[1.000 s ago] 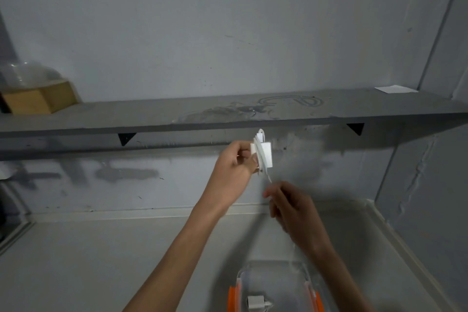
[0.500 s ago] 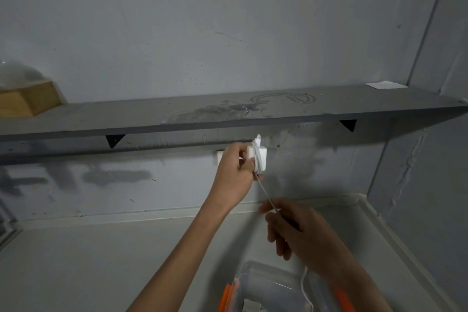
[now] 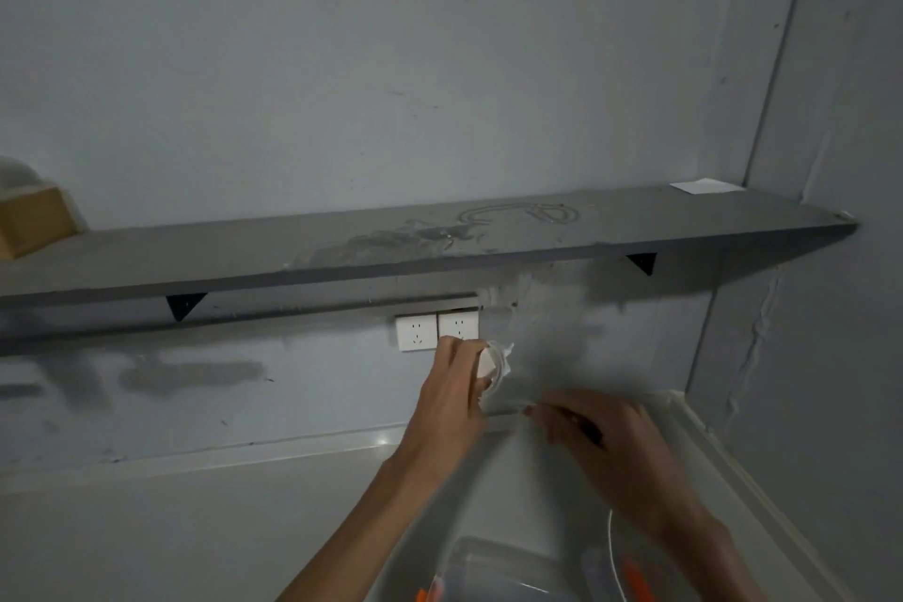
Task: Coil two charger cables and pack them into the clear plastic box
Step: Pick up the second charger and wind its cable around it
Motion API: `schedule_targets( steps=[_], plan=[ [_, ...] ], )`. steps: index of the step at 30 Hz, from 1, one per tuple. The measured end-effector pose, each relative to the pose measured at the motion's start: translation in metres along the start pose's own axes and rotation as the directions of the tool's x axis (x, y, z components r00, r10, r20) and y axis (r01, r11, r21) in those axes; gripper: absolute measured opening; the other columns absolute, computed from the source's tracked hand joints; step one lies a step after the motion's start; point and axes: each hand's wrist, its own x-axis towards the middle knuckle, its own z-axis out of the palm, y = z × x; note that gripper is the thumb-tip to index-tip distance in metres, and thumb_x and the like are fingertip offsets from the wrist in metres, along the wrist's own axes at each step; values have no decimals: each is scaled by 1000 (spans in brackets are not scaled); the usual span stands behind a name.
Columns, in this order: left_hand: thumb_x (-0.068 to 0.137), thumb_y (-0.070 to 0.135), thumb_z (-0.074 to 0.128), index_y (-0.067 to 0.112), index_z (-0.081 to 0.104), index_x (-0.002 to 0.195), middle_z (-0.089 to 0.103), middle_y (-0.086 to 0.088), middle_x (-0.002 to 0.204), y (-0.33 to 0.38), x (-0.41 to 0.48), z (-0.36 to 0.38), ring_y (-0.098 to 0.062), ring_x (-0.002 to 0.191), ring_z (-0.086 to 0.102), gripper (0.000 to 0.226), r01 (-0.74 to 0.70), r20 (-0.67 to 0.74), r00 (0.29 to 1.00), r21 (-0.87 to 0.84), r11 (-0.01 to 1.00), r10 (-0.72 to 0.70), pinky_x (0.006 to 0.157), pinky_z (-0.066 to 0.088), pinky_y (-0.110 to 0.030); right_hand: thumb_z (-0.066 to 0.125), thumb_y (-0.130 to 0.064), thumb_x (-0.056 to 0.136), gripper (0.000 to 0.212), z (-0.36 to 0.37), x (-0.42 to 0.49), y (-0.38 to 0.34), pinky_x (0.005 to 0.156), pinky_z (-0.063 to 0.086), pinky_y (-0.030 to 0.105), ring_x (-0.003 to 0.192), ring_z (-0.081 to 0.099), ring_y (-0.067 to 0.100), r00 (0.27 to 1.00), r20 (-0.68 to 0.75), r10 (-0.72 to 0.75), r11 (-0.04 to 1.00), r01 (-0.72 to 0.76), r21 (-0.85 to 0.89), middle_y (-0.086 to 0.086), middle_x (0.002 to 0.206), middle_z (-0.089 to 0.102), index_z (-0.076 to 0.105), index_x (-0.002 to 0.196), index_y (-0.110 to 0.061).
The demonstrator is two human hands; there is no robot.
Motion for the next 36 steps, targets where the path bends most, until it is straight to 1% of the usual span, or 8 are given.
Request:
schedule_targets(
  steps=[6,13,15,17,21,24,32,36],
  plan=[
    [85,4,43,18,57,114,48,10,105,34,-14,-8,-7,99,55,36,4,101,995,-235,972,20,86,52,-32,70,-43,80,12,-56,49,-10,61,45,18,66,58,-12,967,-187,-175,976,145,-165,-22,81,71,74,84,-32],
    [86,-7,48,15,61,113,55,4,104,79,-29,-43,-14,100,59,37,-60,85,990,-472,880,113,81,47,-17,73,-45,75,21,-50,64,-1,61,48,41,62,61,25,992,-84,-98,952,118,283,-4,78,74,75,77,-25],
    [87,0,52,18,61,113,60,5,104,85,-28,-48,-15,100,62,33,-9,81,995,-562,827,65,80,48,-19,68,-58,74,39,-37,56,2,63,48,46,67,61,37,995,-89,-43,908,76,413,9,74,71,73,77,-19],
    [86,9,56,15,62,115,66,0,107,87,-26,-50,-13,99,65,30,77,96,995,-655,751,-18,80,50,-19,63,-63,75,47,-22,47,0,58,43,37,58,54,30,996,-82,18,888,22,460,11,67,66,70,76,-17],
    [88,6,60,11,62,114,69,-12,111,79,-13,-53,-23,104,67,26,156,4,973,-744,649,-230,88,54,-29,56,-21,95,22,6,24,-15,47,33,17,46,39,3,991,54,126,862,-136,488,-4,56,59,66,76,-26],
    [95,0,51,3,56,121,62,-22,121,67,3,-61,-32,105,69,26,196,4,930,-852,485,-369,91,56,-48,54,-21,96,17,9,1,-32,42,31,17,41,38,6,970,194,148,839,-227,495,-1,57,61,66,85,-27],
    [95,3,51,13,56,118,58,-7,117,51,10,-57,-24,100,64,25,269,-106,920,-530,804,-378,65,61,-28,54,-29,95,17,-23,-20,-75,48,41,18,43,48,4,954,299,14,946,-109,306,-7,63,67,67,103,-36],
    [90,-5,53,15,60,108,57,-9,115,55,-6,-54,-30,100,62,28,239,-18,963,-409,881,-270,65,61,-42,60,-37,91,11,-54,2,-79,55,46,12,57,61,-5,987,-28,-161,983,158,-94,-21,63,66,69,85,-36]
  ],
)
